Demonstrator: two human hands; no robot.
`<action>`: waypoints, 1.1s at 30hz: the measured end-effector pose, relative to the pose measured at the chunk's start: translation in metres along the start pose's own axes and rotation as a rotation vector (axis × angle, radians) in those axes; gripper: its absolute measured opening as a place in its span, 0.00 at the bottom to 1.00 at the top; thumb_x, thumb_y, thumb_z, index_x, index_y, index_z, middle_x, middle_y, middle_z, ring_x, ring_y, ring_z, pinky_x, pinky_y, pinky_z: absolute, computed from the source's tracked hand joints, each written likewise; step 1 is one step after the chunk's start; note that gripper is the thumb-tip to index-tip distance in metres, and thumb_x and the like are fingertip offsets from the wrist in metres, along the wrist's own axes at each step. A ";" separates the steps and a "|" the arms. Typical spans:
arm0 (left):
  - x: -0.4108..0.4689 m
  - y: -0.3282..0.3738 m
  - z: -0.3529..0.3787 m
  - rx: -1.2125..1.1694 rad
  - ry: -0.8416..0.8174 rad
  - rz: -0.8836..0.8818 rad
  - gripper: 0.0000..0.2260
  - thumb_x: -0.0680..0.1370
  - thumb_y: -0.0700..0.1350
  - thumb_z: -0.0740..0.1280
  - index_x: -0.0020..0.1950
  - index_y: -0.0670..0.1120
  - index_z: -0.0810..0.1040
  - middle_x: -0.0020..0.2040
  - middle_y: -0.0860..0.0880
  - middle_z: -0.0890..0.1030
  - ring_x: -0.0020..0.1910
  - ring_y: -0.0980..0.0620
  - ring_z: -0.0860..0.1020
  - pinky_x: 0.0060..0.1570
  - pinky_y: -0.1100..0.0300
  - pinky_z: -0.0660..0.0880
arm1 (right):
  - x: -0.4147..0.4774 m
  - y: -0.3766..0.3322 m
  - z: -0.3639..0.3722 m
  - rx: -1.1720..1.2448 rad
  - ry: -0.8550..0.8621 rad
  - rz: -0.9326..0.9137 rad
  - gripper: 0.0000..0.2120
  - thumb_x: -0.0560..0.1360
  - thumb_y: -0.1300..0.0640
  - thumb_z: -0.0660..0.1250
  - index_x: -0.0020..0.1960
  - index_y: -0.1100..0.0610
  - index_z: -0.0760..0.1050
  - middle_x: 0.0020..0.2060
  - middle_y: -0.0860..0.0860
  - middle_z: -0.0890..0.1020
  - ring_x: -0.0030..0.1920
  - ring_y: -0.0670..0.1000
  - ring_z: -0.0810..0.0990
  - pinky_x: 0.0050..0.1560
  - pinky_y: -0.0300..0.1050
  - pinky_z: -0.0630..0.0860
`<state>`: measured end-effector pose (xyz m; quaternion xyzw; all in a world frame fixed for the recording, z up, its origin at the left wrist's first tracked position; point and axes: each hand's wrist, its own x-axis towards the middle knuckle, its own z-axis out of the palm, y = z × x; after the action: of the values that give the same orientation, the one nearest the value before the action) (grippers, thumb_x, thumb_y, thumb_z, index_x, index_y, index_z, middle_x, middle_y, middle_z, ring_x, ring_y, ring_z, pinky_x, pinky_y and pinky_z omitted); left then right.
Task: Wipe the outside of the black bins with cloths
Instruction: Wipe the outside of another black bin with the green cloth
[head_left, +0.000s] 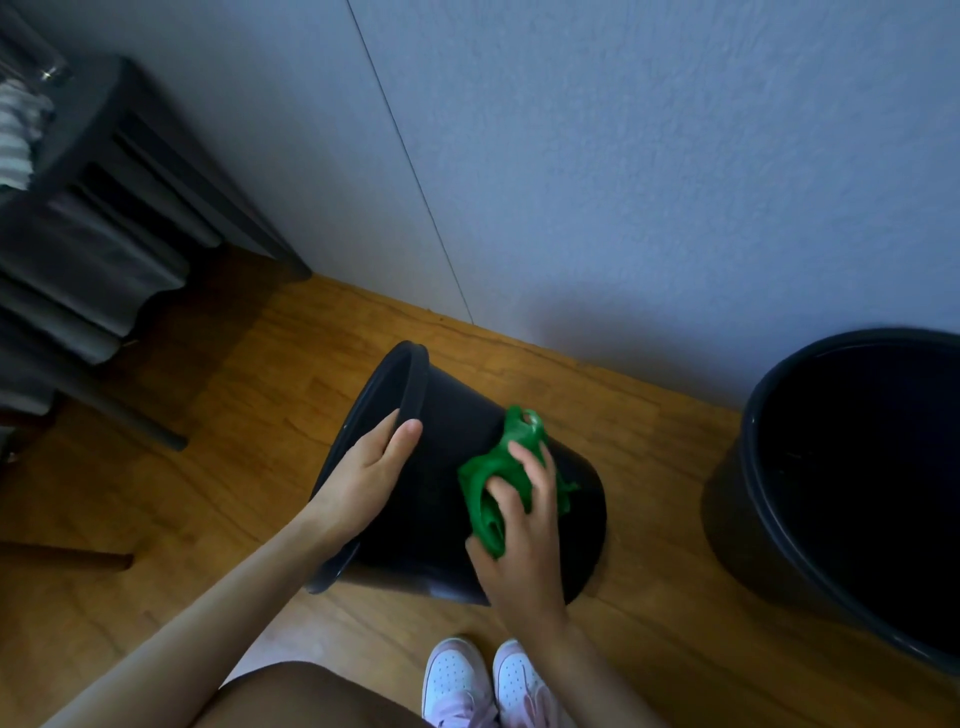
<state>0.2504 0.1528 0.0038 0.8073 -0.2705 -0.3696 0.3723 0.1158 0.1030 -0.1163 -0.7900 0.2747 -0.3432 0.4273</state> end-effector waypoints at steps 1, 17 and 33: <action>0.001 -0.001 -0.001 -0.008 0.003 -0.007 0.14 0.82 0.50 0.54 0.55 0.45 0.75 0.51 0.43 0.80 0.51 0.47 0.80 0.52 0.52 0.77 | 0.006 0.002 0.002 -0.003 0.004 -0.009 0.19 0.66 0.58 0.63 0.55 0.53 0.66 0.69 0.52 0.60 0.74 0.56 0.55 0.70 0.52 0.61; 0.005 0.002 0.011 0.153 -0.042 0.085 0.20 0.76 0.38 0.67 0.66 0.49 0.69 0.50 0.57 0.78 0.48 0.61 0.77 0.44 0.70 0.75 | 0.004 0.066 -0.067 -0.136 -0.054 0.568 0.24 0.72 0.67 0.65 0.67 0.61 0.65 0.68 0.54 0.64 0.64 0.53 0.69 0.58 0.37 0.63; 0.056 0.024 0.110 0.892 -0.132 0.482 0.21 0.78 0.41 0.59 0.71 0.49 0.59 0.51 0.40 0.81 0.48 0.38 0.80 0.45 0.47 0.77 | 0.008 0.003 -0.112 0.462 0.211 0.835 0.16 0.74 0.64 0.62 0.56 0.47 0.70 0.46 0.47 0.78 0.47 0.47 0.77 0.51 0.47 0.72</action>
<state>0.1912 0.0549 -0.0488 0.7770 -0.6036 -0.1720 0.0483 0.0336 0.0409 -0.0718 -0.4577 0.5264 -0.2728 0.6625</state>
